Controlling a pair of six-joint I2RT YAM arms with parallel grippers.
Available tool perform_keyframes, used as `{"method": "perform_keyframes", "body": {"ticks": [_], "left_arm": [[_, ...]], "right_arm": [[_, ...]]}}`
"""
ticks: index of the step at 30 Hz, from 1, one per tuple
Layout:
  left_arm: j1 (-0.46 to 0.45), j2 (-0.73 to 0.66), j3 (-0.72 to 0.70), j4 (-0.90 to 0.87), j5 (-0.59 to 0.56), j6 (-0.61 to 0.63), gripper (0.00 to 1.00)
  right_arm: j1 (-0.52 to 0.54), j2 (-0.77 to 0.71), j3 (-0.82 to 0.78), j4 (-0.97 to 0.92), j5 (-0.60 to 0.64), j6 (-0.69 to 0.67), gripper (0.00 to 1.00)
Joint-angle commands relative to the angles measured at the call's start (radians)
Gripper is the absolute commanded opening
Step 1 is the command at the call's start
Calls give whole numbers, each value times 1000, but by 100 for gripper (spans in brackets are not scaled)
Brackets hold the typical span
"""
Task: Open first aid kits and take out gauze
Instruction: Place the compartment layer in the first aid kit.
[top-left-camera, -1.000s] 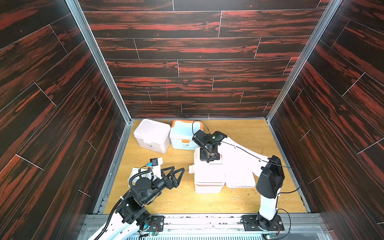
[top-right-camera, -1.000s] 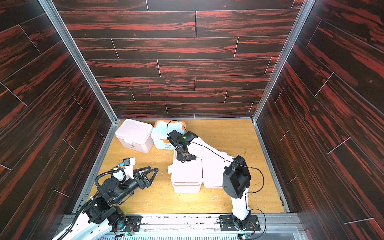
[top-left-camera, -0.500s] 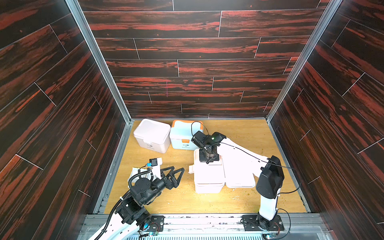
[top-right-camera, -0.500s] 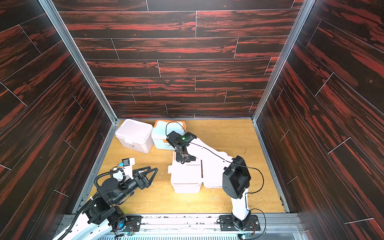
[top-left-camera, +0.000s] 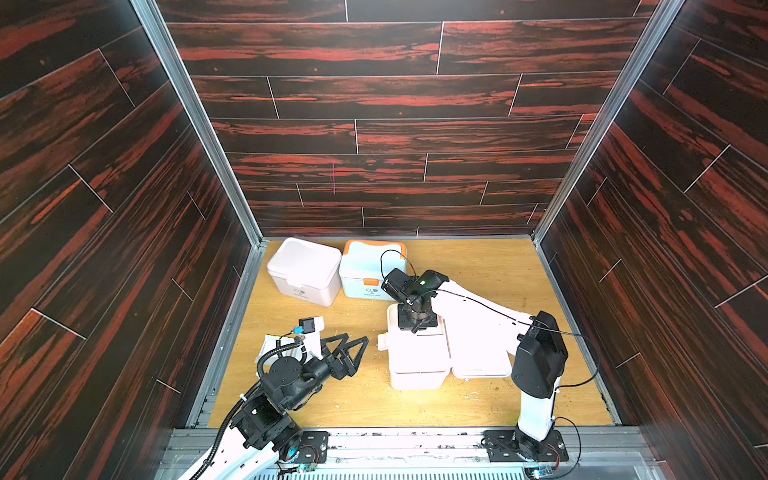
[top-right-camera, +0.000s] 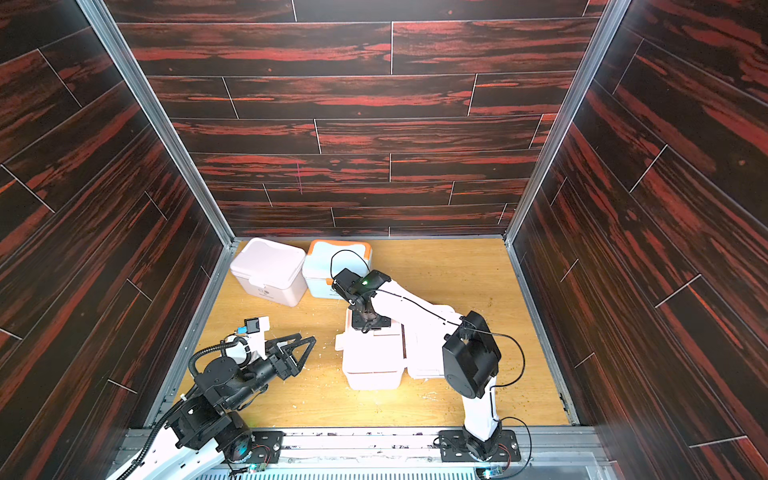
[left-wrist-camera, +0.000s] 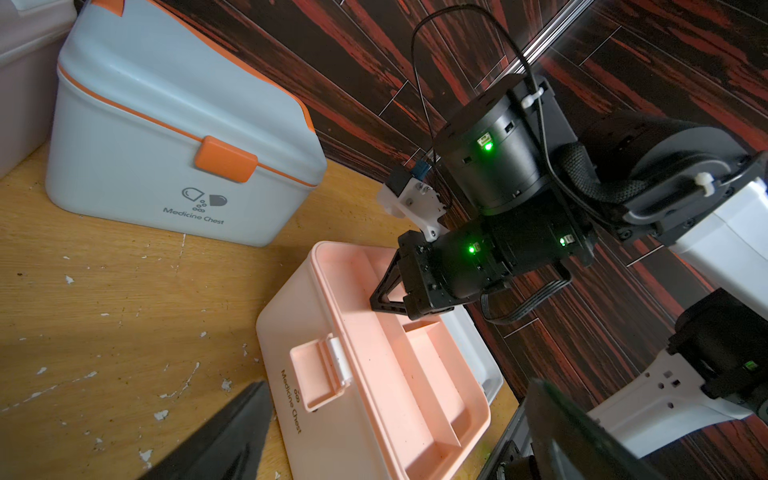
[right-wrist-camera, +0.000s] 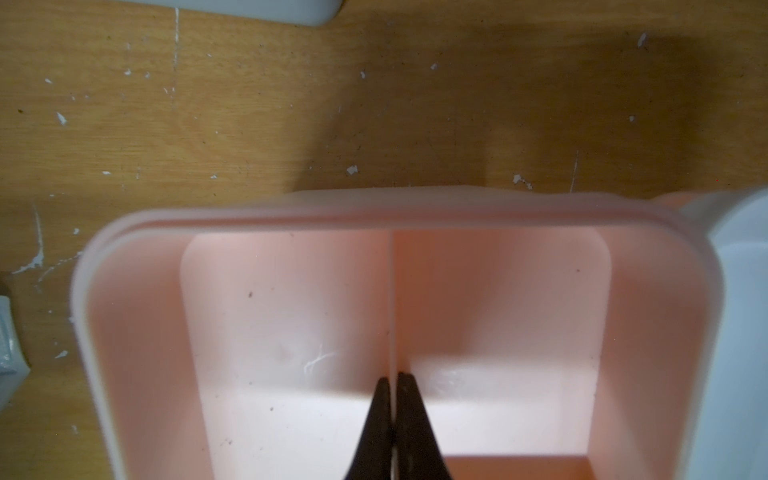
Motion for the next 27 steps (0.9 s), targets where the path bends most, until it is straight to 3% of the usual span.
{"method": "perform_keyframes", "body": {"ticks": [1, 6, 11, 15, 22, 27], "left_arm": [[-4, -8, -5, 3, -8, -6, 100], [-4, -7, 9, -8, -8, -10, 100], [-6, 19, 41, -23, -3, -15, 100], [-5, 66, 78, -10, 16, -26, 100], [-19, 189, 165, -14, 23, -40, 100], [-75, 315, 241, -16, -16, -19, 100]], "right_arm": [[6, -3, -12, -1, -13, -3, 22], [6, -45, -14, 2, -1, -9, 50], [6, -103, -28, 12, -3, -15, 66], [6, -193, -74, 47, 1, -28, 95], [5, -364, -183, 121, 71, -95, 99], [-2, -519, -355, 220, 138, -182, 99]]}}
